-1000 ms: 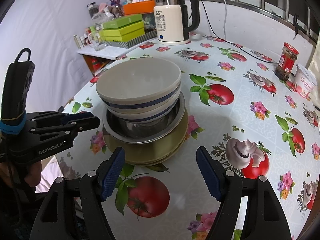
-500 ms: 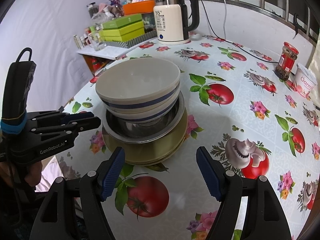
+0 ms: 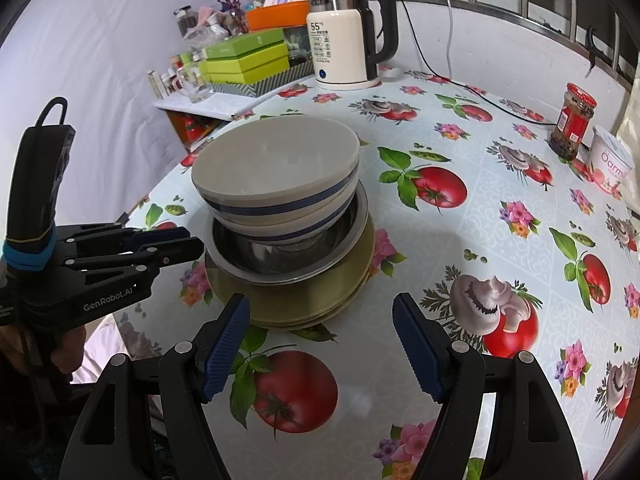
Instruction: Organize plates and bowls
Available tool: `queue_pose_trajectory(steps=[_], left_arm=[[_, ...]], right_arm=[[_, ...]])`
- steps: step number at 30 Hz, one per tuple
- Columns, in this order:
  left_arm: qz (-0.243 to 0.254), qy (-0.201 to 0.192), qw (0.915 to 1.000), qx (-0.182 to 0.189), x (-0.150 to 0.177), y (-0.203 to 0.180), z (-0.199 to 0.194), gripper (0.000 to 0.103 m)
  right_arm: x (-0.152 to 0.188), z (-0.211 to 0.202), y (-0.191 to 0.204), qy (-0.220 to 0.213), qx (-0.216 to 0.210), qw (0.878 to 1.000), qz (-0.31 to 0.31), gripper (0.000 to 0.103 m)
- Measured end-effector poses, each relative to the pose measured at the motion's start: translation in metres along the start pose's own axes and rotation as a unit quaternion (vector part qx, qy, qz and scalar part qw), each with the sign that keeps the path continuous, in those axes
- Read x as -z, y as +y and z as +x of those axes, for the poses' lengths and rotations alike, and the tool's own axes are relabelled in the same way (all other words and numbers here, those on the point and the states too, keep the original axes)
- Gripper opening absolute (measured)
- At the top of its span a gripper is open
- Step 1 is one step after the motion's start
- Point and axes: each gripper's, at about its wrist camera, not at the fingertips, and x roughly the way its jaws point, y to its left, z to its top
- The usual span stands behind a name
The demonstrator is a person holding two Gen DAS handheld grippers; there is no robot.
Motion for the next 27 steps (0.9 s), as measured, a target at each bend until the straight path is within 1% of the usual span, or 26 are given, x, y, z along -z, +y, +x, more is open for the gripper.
queue_pose_trajectory(steps=[27], left_arm=[[0.002, 0.008, 1.0000, -0.003, 0.0007, -0.0021, 0.0029, 0.020]], right_arm=[[0.0015, -0.0026, -0.0036, 0.000, 0.000, 1.000, -0.010, 0.075]])
